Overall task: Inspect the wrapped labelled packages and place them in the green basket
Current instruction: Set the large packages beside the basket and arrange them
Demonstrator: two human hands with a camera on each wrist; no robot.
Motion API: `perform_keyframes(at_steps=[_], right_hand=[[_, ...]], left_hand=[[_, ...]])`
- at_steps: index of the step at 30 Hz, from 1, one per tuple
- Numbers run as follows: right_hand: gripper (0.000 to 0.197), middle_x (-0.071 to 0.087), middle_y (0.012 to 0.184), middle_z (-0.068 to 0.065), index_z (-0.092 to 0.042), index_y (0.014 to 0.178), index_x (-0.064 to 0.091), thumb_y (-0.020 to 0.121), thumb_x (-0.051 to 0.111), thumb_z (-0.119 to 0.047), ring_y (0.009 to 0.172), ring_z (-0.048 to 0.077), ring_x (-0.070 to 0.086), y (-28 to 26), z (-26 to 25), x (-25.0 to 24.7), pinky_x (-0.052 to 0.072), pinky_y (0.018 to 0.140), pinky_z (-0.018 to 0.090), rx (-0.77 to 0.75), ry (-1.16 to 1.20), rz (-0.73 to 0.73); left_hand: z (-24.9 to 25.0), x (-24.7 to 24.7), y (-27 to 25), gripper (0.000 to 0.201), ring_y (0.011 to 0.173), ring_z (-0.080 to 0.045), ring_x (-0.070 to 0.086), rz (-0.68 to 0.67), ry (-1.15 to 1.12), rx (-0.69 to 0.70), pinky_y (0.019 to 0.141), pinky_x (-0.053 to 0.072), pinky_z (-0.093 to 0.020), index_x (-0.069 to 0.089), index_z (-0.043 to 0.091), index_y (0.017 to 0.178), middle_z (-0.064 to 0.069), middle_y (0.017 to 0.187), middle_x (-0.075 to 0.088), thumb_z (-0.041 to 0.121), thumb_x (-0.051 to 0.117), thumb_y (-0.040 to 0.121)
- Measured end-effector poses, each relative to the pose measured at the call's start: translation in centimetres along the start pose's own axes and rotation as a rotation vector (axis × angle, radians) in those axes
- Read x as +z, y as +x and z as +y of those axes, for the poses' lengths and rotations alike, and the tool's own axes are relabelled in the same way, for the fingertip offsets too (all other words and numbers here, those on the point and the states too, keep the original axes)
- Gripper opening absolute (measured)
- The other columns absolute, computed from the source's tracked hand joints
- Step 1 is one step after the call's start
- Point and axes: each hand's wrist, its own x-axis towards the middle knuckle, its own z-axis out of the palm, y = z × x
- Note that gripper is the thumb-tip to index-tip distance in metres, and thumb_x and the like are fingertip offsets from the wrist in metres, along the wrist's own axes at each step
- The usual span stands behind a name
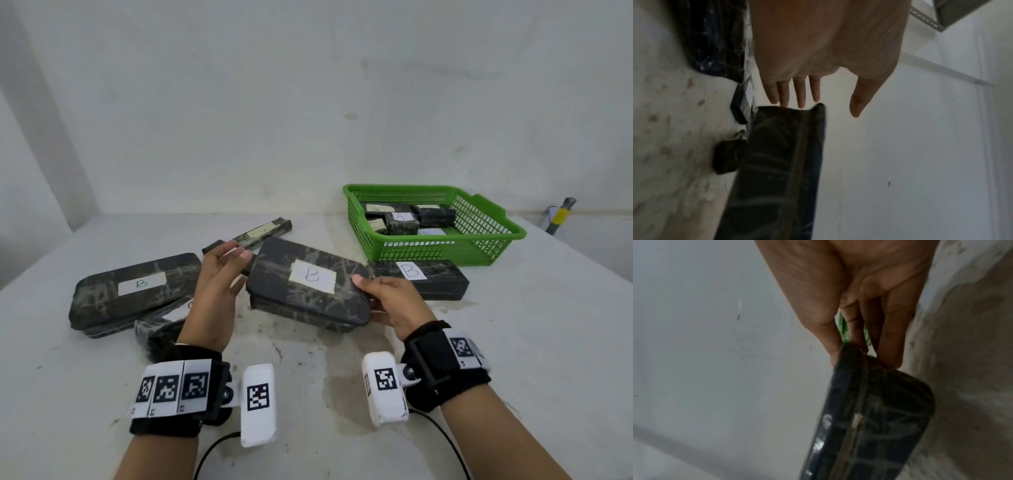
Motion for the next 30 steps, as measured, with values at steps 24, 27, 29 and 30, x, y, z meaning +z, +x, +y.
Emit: perform_keyframes(at_steps=[24, 27, 29, 30], right_hand=[[0.055, 0.077, 0.099, -0.002, -0.033, 0.121, 0.056, 0.071, 0.071, -0.013, 0.092, 0.017, 0.072, -0.1, 0.3, 0.5, 0.061, 0.078, 0.035, -0.321, 0.271, -0.291], [0.058, 0.075, 0.108, -0.006, -0.036, 0.127, 0.052, 0.073, 0.072, -0.026, 0.102, 0.014, 0.07, -0.2, 0.7, 0.5, 0.059, 0.084, 0.033, -0.283, 0.283, -0.306], [0.076, 0.07, 0.119, -0.01, -0.035, 0.138, 0.045, 0.07, 0.078, -0.043, 0.113, 0.012, 0.065, -0.5, 0.9, 1.0, 0.053, 0.097, 0.036, -0.272, 0.226, -0.277], [0.08, 0.07, 0.12, -0.011, -0.035, 0.139, 0.044, 0.068, 0.08, -0.046, 0.116, 0.011, 0.064, -0.6, 1.0, 1.3, 0.049, 0.103, 0.038, -0.284, 0.187, -0.247]], left_hand=[[-1.1, 1.0, -0.6, 0.046, 0.091, -0.02, 0.073, -0.14, -0.095, -0.129, 0.072, 0.062, -0.032, 0.061, 0.004, 0.122, -0.013, 0.111, 0.074, 0.032, 0.068, 0.086], [-1.2, 1.4, -0.7, 0.031, 0.091, -0.016, 0.074, -0.132, -0.022, -0.108, 0.068, 0.061, -0.028, 0.063, 0.007, 0.123, -0.007, 0.104, 0.077, 0.021, 0.052, 0.098], [-1.1, 1.5, -0.8, 0.026, 0.089, -0.014, 0.074, -0.131, -0.016, -0.105, 0.066, 0.06, -0.027, 0.063, 0.01, 0.12, -0.004, 0.1, 0.077, 0.017, 0.05, 0.099], [-1.1, 1.5, -0.9, 0.025, 0.091, -0.015, 0.074, -0.127, -0.023, -0.11, 0.066, 0.06, -0.027, 0.063, 0.011, 0.12, -0.004, 0.101, 0.077, 0.016, 0.052, 0.098]])
